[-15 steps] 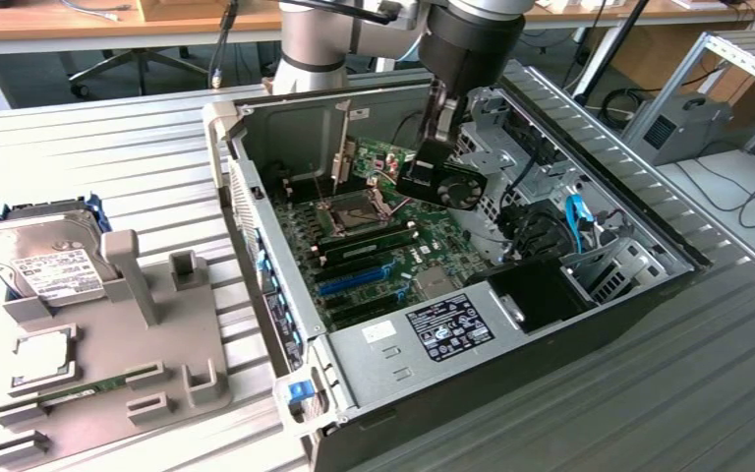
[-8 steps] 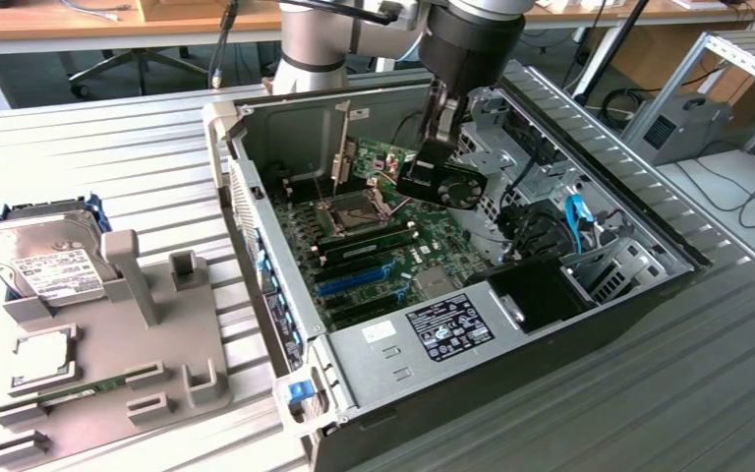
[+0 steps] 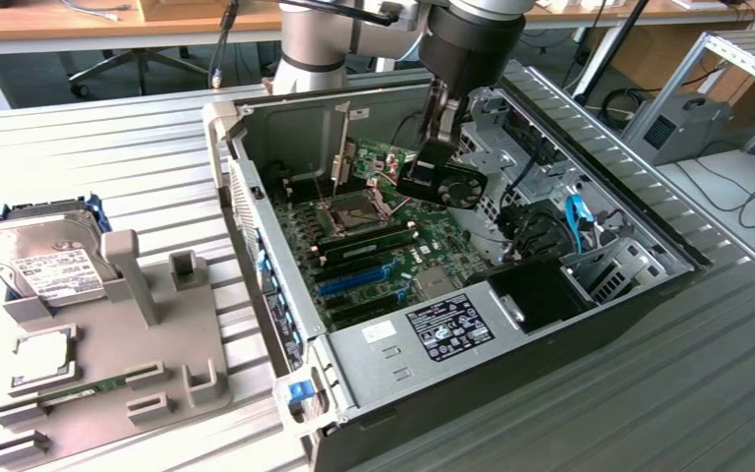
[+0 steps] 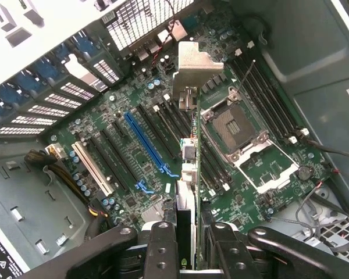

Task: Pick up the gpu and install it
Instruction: 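Insert the gpu into the slot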

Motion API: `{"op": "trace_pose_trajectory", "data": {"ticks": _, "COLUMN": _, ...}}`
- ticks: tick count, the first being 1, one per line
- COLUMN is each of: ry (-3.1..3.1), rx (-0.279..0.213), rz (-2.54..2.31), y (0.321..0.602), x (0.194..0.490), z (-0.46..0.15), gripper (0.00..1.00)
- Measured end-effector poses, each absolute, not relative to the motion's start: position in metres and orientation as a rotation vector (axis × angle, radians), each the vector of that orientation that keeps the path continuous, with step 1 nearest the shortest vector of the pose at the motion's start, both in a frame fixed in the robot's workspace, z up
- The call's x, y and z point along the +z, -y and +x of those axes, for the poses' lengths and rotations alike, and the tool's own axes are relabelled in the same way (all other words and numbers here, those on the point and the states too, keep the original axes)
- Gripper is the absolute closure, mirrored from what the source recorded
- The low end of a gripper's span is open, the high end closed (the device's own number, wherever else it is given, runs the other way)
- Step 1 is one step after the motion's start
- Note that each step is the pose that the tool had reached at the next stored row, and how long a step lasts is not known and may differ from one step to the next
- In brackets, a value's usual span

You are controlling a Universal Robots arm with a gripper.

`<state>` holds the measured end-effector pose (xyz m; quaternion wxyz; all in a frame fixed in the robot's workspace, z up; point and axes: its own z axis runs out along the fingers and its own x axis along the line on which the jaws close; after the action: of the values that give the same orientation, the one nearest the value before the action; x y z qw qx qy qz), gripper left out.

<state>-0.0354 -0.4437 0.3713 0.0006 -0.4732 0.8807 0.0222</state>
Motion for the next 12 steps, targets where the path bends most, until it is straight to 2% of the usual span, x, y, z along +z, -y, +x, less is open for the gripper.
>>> {"op": "trace_pose_trajectory", "data": {"ticks": 12, "ry": -2.752, "rx": 0.070, "rz": -1.512, "y": 0.4437, "x": 0.3713, "z": -0.0352, "gripper": 0.74}}
